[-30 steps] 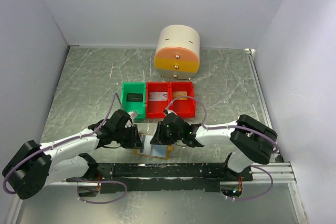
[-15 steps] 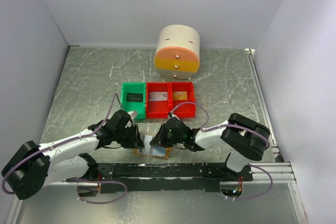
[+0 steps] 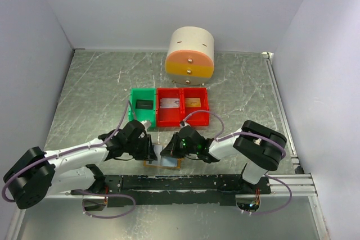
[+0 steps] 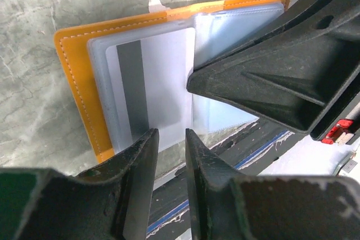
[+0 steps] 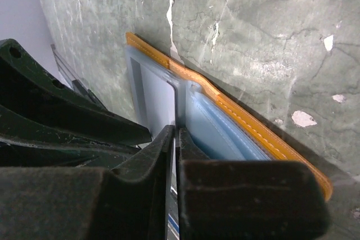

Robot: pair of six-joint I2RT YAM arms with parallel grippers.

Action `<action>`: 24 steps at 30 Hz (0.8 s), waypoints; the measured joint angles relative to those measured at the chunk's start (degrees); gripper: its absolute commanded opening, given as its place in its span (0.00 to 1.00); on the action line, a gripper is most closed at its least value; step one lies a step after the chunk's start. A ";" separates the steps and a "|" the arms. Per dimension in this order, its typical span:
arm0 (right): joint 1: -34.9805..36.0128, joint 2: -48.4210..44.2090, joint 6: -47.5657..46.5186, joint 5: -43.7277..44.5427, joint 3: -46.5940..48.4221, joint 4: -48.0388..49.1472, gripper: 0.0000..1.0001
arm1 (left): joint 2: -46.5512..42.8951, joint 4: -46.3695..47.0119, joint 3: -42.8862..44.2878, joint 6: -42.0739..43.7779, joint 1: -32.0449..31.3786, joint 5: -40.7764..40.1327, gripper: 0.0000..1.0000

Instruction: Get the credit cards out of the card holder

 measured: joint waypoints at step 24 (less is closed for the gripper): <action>-0.20 -1.44 -1.44 -0.44 -1.29 -0.87 0.00 | 2.89 -7.23 4.13 -1.11 -0.70 -9.22 0.37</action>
